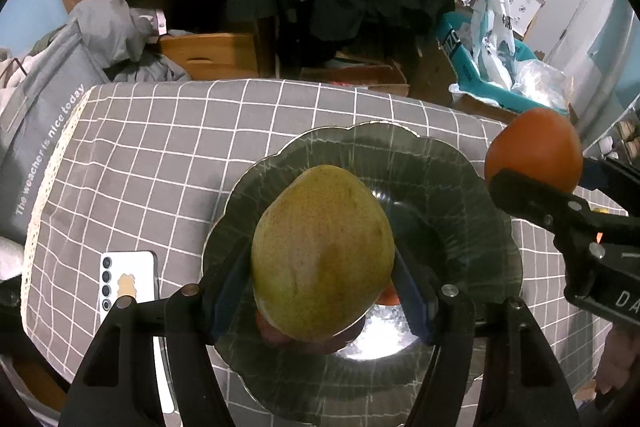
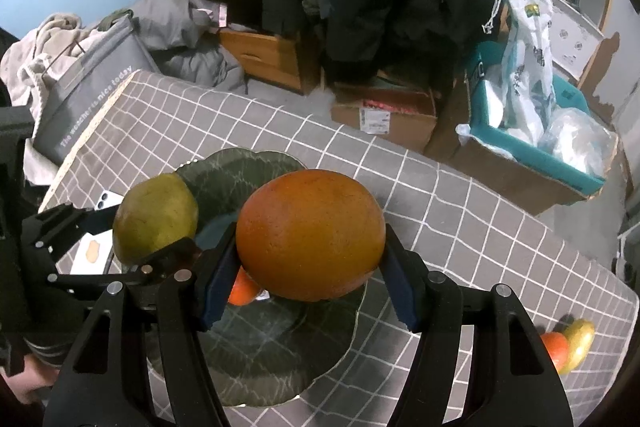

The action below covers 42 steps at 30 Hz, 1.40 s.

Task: Organize fruits
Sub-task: 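Lower the pear and orange into the bowl and open both tools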

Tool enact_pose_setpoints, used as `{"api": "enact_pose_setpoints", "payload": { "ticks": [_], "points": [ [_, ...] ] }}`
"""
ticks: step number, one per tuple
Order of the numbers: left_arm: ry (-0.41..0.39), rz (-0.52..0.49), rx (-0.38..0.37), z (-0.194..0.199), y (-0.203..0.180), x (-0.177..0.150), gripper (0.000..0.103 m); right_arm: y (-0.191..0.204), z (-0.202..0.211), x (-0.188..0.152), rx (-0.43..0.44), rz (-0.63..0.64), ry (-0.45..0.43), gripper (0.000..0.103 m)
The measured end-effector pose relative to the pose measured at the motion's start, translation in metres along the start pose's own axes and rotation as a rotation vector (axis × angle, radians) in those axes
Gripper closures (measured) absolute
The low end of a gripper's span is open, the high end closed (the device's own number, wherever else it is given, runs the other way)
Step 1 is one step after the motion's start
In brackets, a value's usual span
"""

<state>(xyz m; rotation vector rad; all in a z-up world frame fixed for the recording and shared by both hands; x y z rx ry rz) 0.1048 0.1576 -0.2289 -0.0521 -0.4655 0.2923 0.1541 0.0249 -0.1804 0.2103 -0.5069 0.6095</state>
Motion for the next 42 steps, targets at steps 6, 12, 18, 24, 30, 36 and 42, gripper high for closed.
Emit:
{"api": "enact_pose_setpoints", "payload": {
  "ticks": [6,12,18,24,30,36,42],
  "points": [
    [0.039,0.008,0.004,-0.01,0.001,-0.001,0.033,-0.002,-0.006,-0.001,0.015,-0.013,0.008,0.037],
    [0.019,0.01,-0.008,-0.007,0.002,0.001,0.036,-0.004,-0.015,-0.003,0.034,-0.028,0.022,0.037],
    [0.03,0.008,0.006,-0.006,0.004,-0.001,0.036,-0.005,-0.021,-0.004,0.051,-0.038,0.034,0.037],
    [0.044,0.052,0.027,-0.002,0.017,-0.007,0.034,-0.004,-0.03,-0.004,0.077,-0.046,0.057,0.037],
    [0.042,0.084,0.048,0.002,0.029,-0.009,0.032,0.004,-0.043,-0.006,0.081,-0.018,0.091,0.036],
    [0.041,0.113,0.05,0.005,0.039,-0.009,0.029,0.01,-0.054,-0.007,0.083,-0.006,0.126,0.034],
    [0.045,0.133,0.034,0.007,0.042,-0.01,0.029,0.009,-0.062,-0.012,0.079,-0.015,0.154,0.034]
  ]
}}
Point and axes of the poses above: each gripper's, at about its wrist camera, not at the fingertips, and z roughly against the way its jaws point, y to its left, x to its top, the point moved 2 cm from there along -z, roughly the way its jaws point, and after that the axes turned 7 degrees about z, right-handed, at the moved point
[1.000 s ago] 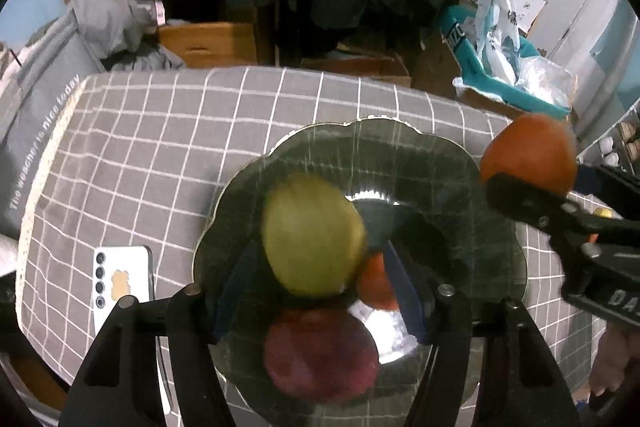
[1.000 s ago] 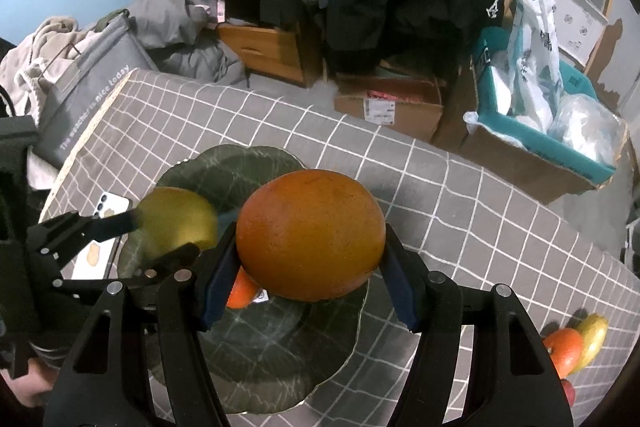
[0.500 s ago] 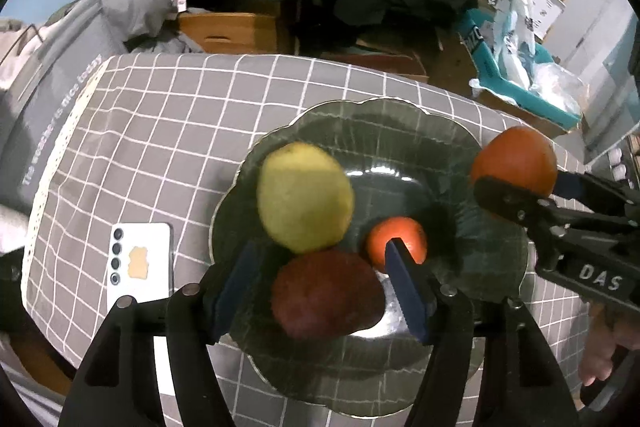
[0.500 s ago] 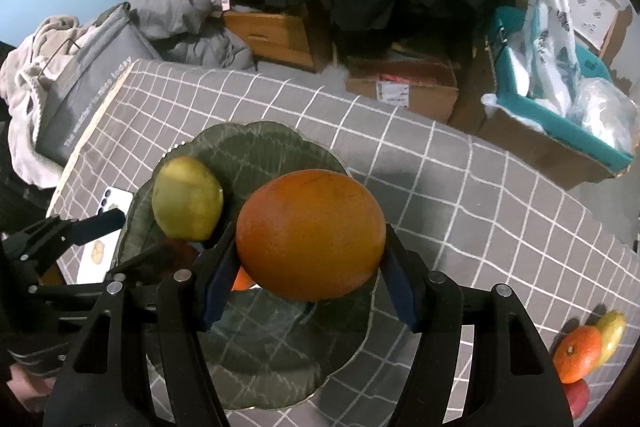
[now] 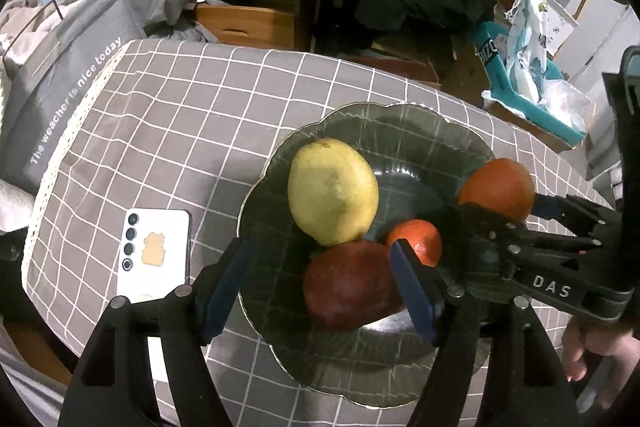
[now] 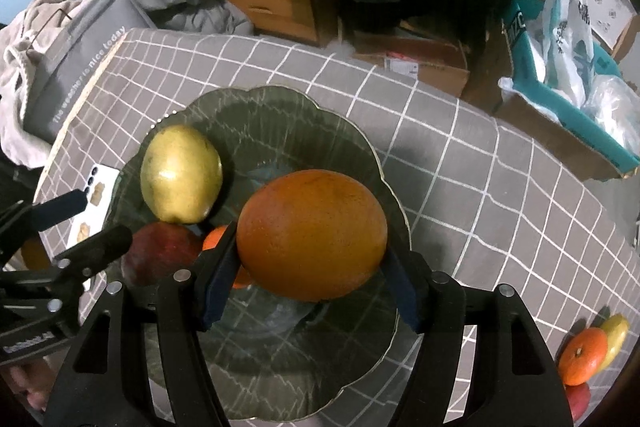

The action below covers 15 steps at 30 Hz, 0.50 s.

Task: Organize fruits
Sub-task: 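Lower the pear and orange into the bowl and open both tools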

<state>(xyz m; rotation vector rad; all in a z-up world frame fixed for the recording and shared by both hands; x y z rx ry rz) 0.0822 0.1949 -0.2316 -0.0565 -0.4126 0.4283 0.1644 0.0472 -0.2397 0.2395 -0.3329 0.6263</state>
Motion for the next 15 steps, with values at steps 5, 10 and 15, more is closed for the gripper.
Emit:
{"api": "enact_pose_setpoints", "payload": {
  "ticks": [5,10,15],
  "points": [
    [-0.009,0.002,-0.003,0.004,0.0,0.001,0.029,0.002,-0.003,-0.001,-0.007,0.004,0.003,0.034],
    [-0.012,-0.003,-0.004,0.005,0.0,0.001,0.029,0.005,0.01,0.003,-0.011,0.013,-0.07,0.02],
    [-0.016,0.003,-0.009,0.009,0.0,0.002,0.029,0.003,0.029,0.013,-0.037,0.022,-0.11,0.02]
  ]
}}
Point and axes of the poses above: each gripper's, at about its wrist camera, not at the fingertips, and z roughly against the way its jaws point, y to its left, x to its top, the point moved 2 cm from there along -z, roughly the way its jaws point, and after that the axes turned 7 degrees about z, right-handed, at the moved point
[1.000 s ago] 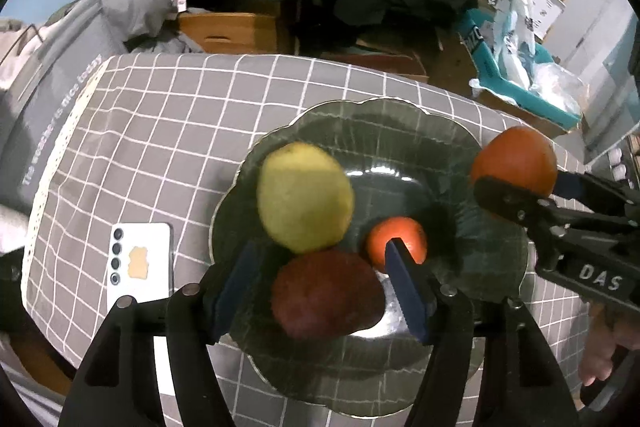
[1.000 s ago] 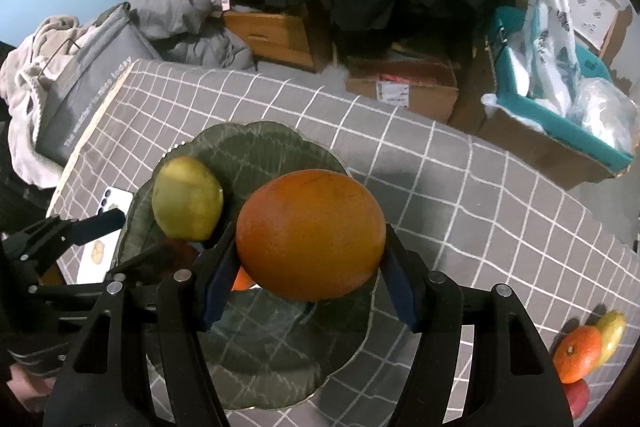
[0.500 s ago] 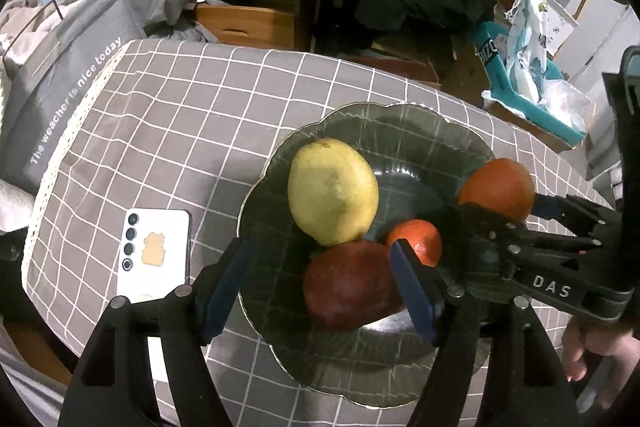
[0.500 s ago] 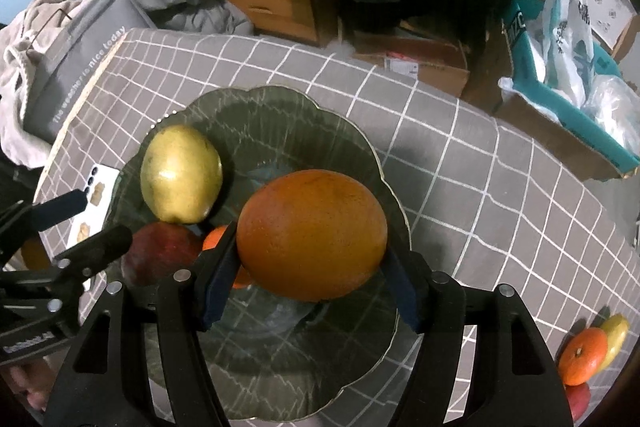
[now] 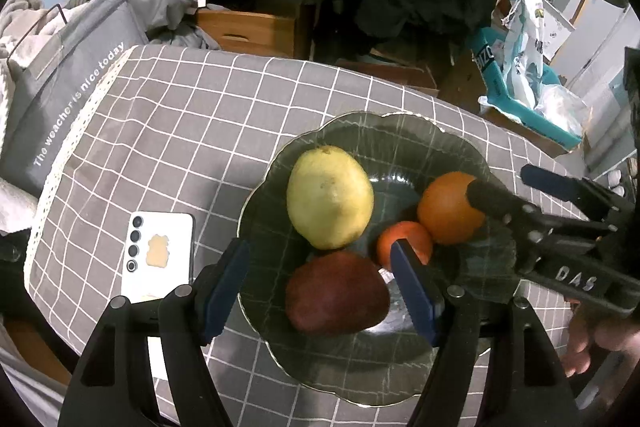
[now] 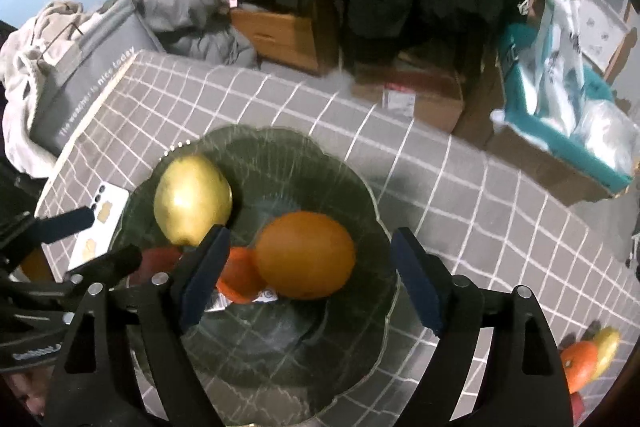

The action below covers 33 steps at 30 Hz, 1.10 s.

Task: Organize fruits
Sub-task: 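Lower the pear and orange into the bowl and open both tools, then withdraw both open tools from the bowl toward the remaining fruits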

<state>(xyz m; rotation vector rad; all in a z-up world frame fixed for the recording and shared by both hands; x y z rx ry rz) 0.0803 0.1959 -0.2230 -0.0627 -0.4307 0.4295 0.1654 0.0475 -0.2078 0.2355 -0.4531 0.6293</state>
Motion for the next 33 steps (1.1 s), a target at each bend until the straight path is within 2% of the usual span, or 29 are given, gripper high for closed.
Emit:
{"api": "enact_pose_setpoints", "payload": {
  "ticks": [12,16,25,28,33],
  "points": [
    [-0.043,-0.03,-0.038,0.027,-0.015,-0.001,0.029,-0.015,0.049,0.003,-0.062,-0.043,-0.062,0.02],
    [-0.06,-0.045,-0.049,0.038,-0.021,-0.002,0.025,-0.018,0.073,0.0,-0.092,-0.045,-0.095,0.02],
    [-0.136,-0.106,-0.059,0.076,-0.041,-0.007,0.021,-0.021,0.134,-0.01,-0.144,-0.038,-0.191,0.02],
    [-0.158,-0.125,-0.058,0.089,-0.047,-0.009,0.015,-0.02,0.15,-0.015,-0.162,-0.03,-0.213,0.02],
    [-0.208,-0.148,-0.072,0.116,-0.06,-0.012,0.014,-0.023,0.176,-0.026,-0.186,-0.037,-0.251,0.02]
  ]
}}
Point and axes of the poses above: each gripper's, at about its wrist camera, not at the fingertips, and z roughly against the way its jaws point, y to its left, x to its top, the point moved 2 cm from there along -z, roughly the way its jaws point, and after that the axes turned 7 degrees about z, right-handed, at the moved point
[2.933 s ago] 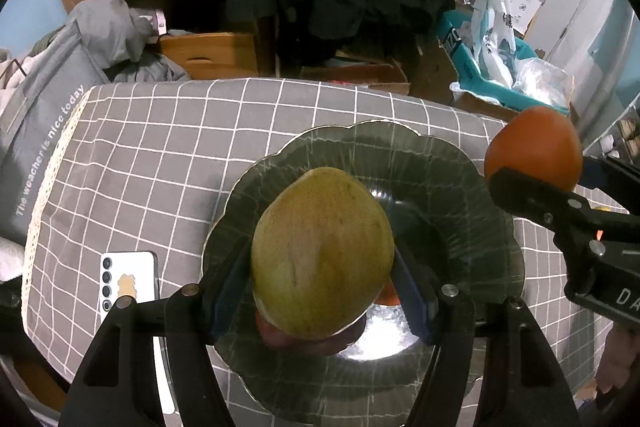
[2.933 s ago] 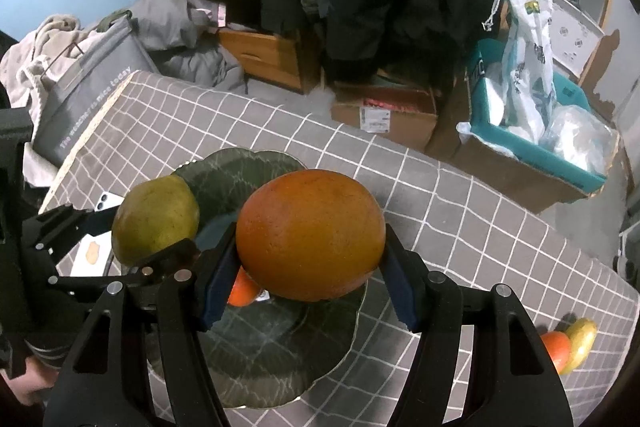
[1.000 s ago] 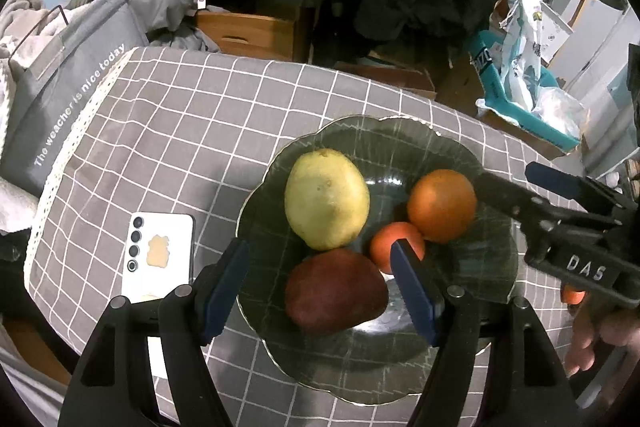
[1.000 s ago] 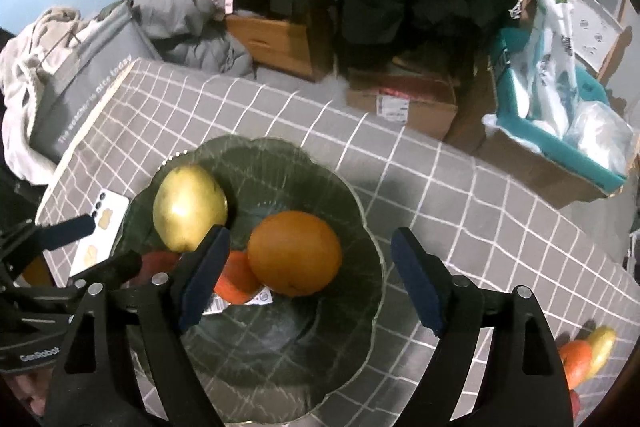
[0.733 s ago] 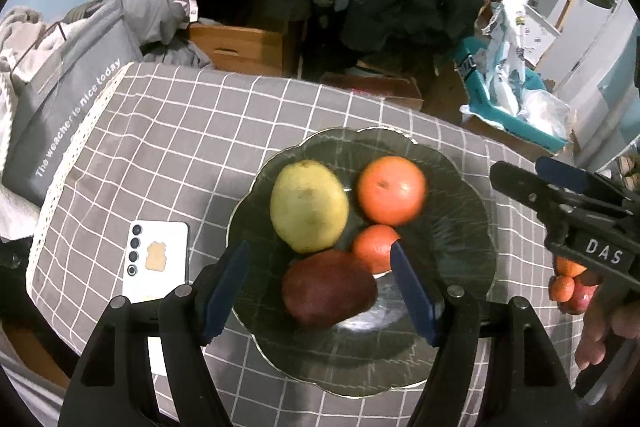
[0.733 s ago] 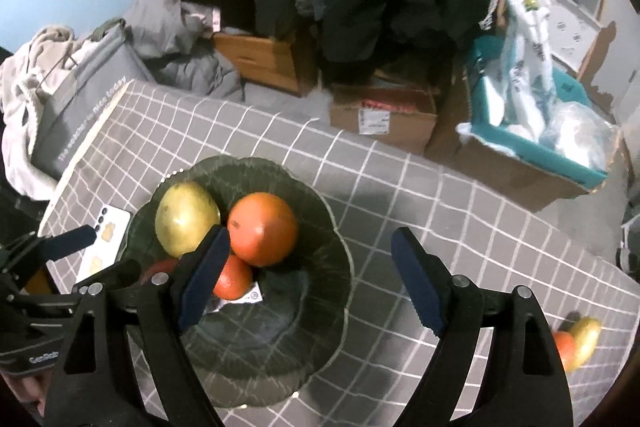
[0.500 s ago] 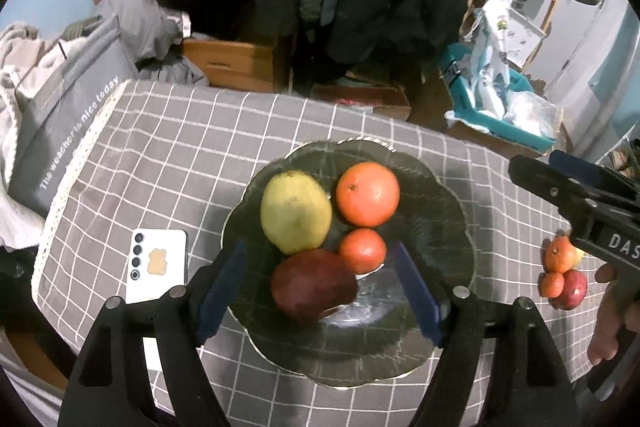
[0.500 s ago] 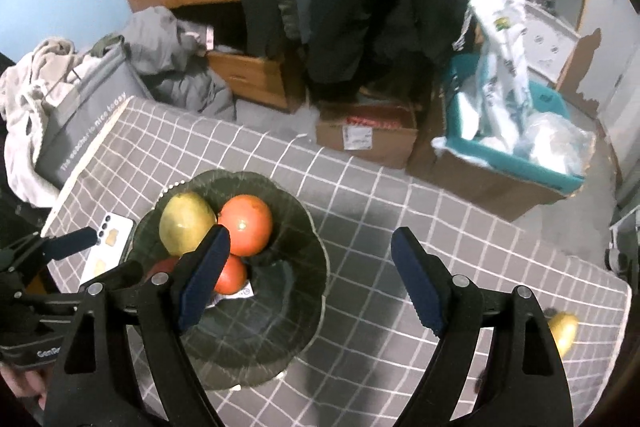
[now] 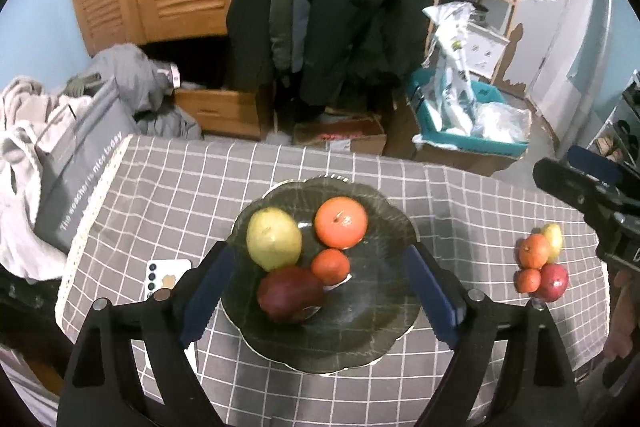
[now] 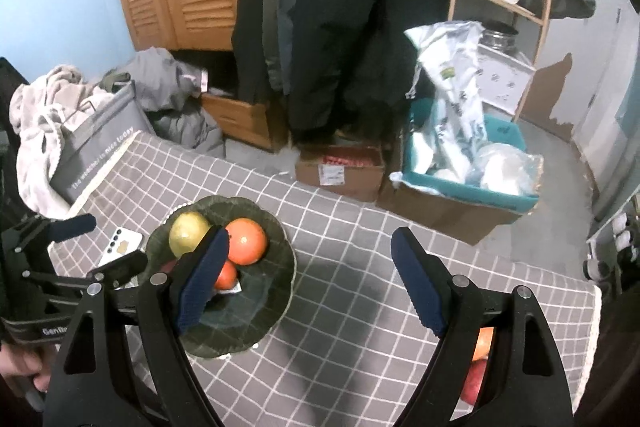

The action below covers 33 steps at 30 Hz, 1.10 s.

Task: Organize fruits
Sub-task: 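Withdraw both open tools from the bowl toward the remaining fruits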

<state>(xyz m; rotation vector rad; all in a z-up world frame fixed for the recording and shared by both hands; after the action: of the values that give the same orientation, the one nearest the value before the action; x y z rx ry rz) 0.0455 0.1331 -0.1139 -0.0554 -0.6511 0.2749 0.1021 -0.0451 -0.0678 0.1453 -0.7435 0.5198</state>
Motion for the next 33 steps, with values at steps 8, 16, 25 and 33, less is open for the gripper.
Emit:
{"api": "enact_pose_setpoints", "payload": {
  "ticks": [8,16,25,33],
  "points": [
    [-0.079,-0.055,-0.022,0.032,-0.026,0.001,0.007,-0.026,0.04,-0.013,-0.042,-0.052,-0.055,0.02],
    [-0.13,-0.074,-0.062,0.053,-0.051,0.004,0.002,-0.05,0.073,-0.03,-0.098,-0.072,-0.099,0.02],
    [-0.142,-0.129,-0.107,0.062,-0.088,-0.001,0.001,-0.075,0.106,-0.049,-0.157,-0.095,-0.146,0.018],
    [-0.123,-0.194,-0.142,0.062,-0.125,-0.009,0.001,-0.105,0.12,-0.069,-0.201,-0.144,-0.139,0.018]
  ]
}}
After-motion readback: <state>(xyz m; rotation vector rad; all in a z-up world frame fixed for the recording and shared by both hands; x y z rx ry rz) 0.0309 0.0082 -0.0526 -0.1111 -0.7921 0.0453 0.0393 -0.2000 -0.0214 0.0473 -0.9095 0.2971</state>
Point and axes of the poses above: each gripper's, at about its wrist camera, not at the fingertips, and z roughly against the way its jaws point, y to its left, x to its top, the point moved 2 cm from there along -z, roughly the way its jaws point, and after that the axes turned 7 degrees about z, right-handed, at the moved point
